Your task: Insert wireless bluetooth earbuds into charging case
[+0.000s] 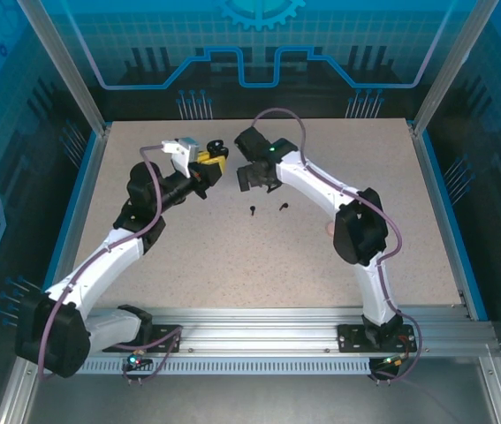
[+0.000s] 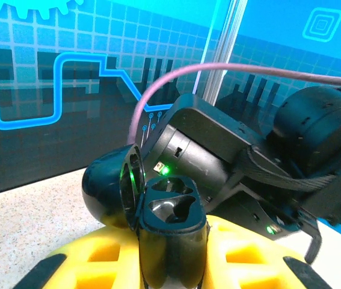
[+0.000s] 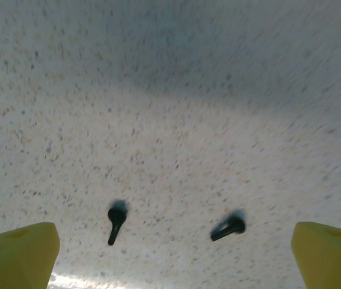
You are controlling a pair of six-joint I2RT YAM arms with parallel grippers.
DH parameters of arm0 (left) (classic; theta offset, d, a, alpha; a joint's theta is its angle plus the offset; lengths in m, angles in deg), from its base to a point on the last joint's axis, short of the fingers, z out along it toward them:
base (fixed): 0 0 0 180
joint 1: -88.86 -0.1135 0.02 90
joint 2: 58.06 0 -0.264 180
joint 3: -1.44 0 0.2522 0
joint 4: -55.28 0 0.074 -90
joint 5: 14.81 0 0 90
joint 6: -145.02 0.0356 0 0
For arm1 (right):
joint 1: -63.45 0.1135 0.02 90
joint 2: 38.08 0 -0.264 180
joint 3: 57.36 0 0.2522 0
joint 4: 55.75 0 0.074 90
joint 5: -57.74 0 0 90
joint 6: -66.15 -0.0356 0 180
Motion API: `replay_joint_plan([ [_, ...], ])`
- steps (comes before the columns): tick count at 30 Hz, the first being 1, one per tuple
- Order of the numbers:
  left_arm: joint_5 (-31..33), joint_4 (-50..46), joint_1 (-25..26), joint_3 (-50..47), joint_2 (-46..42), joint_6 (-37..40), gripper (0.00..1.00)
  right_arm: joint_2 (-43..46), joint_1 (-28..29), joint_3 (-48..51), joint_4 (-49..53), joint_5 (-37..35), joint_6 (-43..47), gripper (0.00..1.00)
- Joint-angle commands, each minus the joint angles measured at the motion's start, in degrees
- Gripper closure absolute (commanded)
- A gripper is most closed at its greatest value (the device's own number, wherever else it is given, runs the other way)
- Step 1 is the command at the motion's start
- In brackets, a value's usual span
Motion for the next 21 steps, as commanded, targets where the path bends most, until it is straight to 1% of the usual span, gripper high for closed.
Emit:
replay_joint_plan([
  [1, 1.02, 2.81, -0.45, -0.01, -1.93, -0.71, 1.00, -1.25, 3.04, -4.50, 2.98, -13.21, 3.15, 0.00],
  [3, 1.26, 3.13, -0.45, -0.03, -2.45, -0.94, 1.00, -3.62, 3.40, -8.22, 6.05, -13.63, 2.92, 0.00],
  [5, 1.72, 3.52, -0.45, -0.15, -3.33, -1.05, 1.00, -5.51, 3.30, -10.94, 7.90, -11.86, 3.10, 0.00],
  [9, 2.66, 3.46, -0.45, -0.13, -5.30, -0.75, 1.00, -5.68, 2.27, -9.99, 7.52, -6.80, 0.02, 0.00],
  [12, 3.23, 3.27, -0.45, -0.08, -6.88, -0.49, 1.00, -5.49, 0.83, -9.56, 7.29, 0.87, -0.07, 0.00],
  [13, 3.24, 3.24, -0.45, -0.03, -7.27, -0.50, 1.00, -4.62, 0.62, -7.63, 5.40, 2.84, 0.18, 0.00],
  [15, 3.35, 3.27, -0.45, 0.06, -7.85, -0.49, 1.00, -3.25, -0.31, -3.83, 1.58, 8.97, -0.20, 0.00],
  [17, 3.64, 3.23, -0.44, 0.10, -8.33, -0.47, 1.00, -4.45, -1.22, -5.20, 2.81, 13.09, -1.66, 0.00],
  [19, 3.81, 3.20, -0.42, 0.06, -8.75, -0.66, 1.00, -7.07, -1.49, -8.61, 5.89, 14.15, -2.51, 0.04],
  [21, 4.01, 3.26, -0.43, -0.09, -9.03, -0.78, 1.00, -9.53, -1.86, -11.15, 8.39, 15.41, -4.06, 0.11],
])
